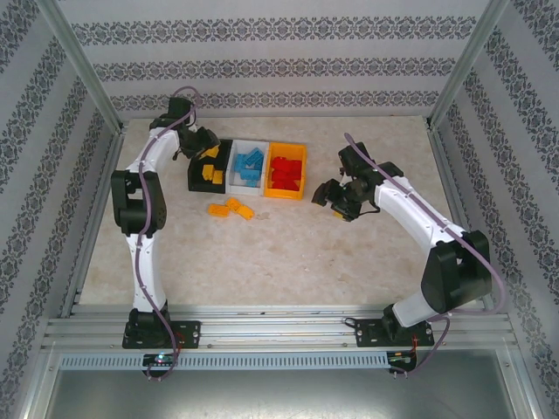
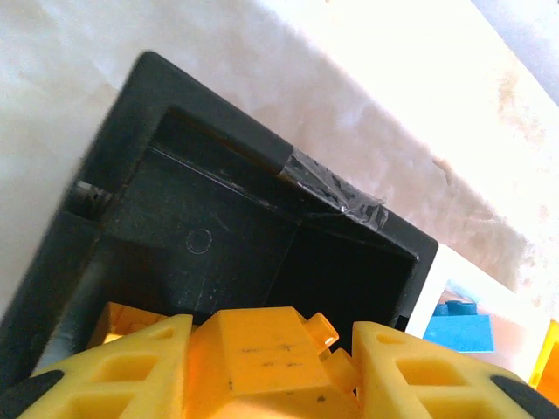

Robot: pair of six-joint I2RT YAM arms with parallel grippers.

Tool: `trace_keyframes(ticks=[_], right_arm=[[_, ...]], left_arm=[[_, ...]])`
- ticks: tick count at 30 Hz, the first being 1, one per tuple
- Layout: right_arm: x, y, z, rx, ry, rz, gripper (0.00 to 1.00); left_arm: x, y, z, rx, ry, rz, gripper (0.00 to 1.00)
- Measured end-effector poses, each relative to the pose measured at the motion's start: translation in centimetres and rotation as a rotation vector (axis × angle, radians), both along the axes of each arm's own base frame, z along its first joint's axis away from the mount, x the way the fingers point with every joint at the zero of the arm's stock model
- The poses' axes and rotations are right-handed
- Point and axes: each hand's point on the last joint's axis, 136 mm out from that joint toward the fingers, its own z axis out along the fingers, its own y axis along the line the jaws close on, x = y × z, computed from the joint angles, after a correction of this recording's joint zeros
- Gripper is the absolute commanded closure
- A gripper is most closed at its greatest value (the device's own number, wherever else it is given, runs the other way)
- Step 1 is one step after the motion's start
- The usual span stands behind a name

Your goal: Sort the legos into containers by color

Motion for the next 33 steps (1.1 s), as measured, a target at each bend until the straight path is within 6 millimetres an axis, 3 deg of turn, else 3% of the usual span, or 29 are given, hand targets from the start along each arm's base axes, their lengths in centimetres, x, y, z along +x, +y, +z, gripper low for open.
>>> trace_keyframes(ticks=[6, 13, 16, 21, 26, 30, 33], right_arm=[[-0.7, -0.4, 1.0, 0.01, -0.023, -0.032, 0.35], [-2.3, -0.6, 0.0, 0.002, -0.002, -0.037, 0.34], [-2.7, -0.6, 0.3, 0.005, -0.014, -0.032, 0.34], [-2.2, -0.4, 1.3, 0.01, -0.053, -0.009, 0.33], [-0.8, 0.3, 2.1, 0.02, -0.091, 0.018, 0.33], [-0.1, 1.1, 1.7, 0.028, -0.087, 0.034, 0.32], [0.3, 2.3, 1.1, 0.034, -0.066, 0.066, 0.31]], left_arm=[[-0.2, -0.7, -0.7, -0.03, 0.022, -0.001, 0.32], [-1.7, -1.3, -1.5, -0.043, 0.058, -0.01, 0.2], [-2.3, -1.2, -0.2, -0.04, 0.043, -0.008, 0.16], [-4.2, -0.9, 4.5, -0.024, -0.029, -0.001, 0.02], [-7.5, -0.5, 9.0, 0.001, -0.105, 0.001, 0.0], [-10.4, -0.3, 10.2, 0.026, -0.12, -0.022, 0.0], [-12.9, -0.3, 9.9, 0.043, -0.1, -0.05, 0.0]])
